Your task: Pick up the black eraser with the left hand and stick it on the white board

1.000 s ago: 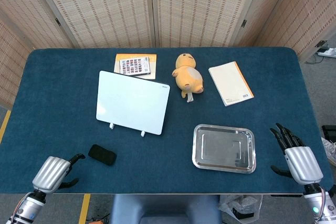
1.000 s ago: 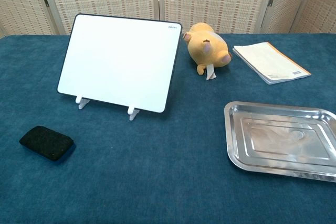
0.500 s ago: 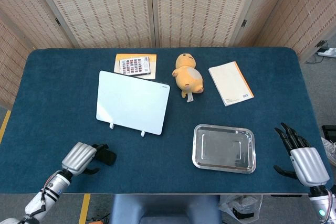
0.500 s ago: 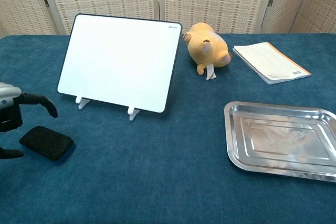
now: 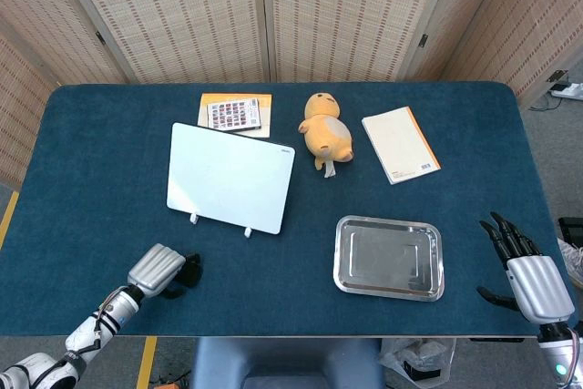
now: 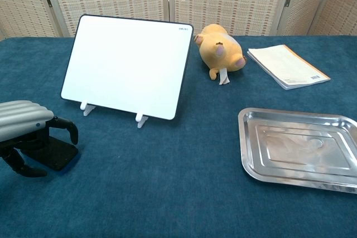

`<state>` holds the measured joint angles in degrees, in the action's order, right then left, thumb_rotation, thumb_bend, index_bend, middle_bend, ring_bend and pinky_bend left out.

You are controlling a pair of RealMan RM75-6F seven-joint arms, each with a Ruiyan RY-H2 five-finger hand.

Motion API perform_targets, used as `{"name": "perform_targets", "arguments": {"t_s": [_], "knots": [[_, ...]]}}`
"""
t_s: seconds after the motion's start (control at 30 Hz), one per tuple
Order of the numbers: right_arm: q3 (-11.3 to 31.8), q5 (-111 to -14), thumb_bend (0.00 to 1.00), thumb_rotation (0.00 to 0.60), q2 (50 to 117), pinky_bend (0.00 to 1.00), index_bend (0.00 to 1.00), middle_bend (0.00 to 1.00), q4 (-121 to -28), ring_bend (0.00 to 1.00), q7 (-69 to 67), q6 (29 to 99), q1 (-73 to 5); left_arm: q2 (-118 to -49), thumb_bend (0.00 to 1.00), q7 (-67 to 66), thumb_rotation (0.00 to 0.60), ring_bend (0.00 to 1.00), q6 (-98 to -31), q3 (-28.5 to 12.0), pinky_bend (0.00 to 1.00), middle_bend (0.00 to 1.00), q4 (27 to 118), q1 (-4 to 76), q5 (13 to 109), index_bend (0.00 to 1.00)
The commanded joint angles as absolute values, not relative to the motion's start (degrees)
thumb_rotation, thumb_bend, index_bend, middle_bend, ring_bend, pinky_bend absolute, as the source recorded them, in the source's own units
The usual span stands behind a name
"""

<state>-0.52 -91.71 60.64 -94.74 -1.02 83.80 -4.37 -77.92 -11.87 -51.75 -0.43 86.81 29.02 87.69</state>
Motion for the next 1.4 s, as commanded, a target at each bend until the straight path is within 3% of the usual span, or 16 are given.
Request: {"name": "perform_targets", "arguments": {"t_s": [0.03, 0.5, 0.93, 1.17, 1.4], "knots": [[-0.5, -91.5, 0.15, 0.6, 60.7, 0.22, 0.0, 0.0, -94.7, 0.07, -0.8, 83.5, -4.5, -78.0, 0.22, -10.0, 0.6, 1.0, -52.0, -0.3, 1.0, 1.0, 86.0, 29.7, 88.0, 0.36], [-0.3, -91.0, 0.15, 0.6, 60.8, 0.22, 0.0, 0.0, -95.1, 0.07, 0.2, 82.9, -4.7, -78.9, 0.22, -8.6, 0.6, 1.0, -51.4, 0.6, 1.0, 1.0, 82.5, 31.4, 86.8, 0.39], [-0.3, -90.8, 0.15, 0.6, 61.0, 0.22, 0.0, 0.0, -95.3, 0.07, 1.0, 82.5, -4.8, -80.2, 0.23, -8.0, 0.6, 1.0, -53.3, 1.2, 1.0, 1.0, 79.6, 31.5, 86.5, 0.55], [-0.4, -91.2, 0.15, 0.6, 61.0, 0.22, 0.0, 0.0, -95.3, 0.07, 0.8, 82.8, -4.7, -78.9, 0.25, -15.4, 0.6, 1.0, -59.6, 1.1, 1.0, 1.0, 81.3, 29.8, 88.4, 0.6], [-1.0, -92.8, 0.15, 0.6, 60.3, 0.22, 0.0, 0.0, -95.0, 0.07, -1.4, 84.4, -4.0, -82.6, 0.26, -23.0, 0.6, 1.0, -75.4, -2.7, 1.0, 1.0, 81.9, 26.0, 92.1, 0.64]]}}
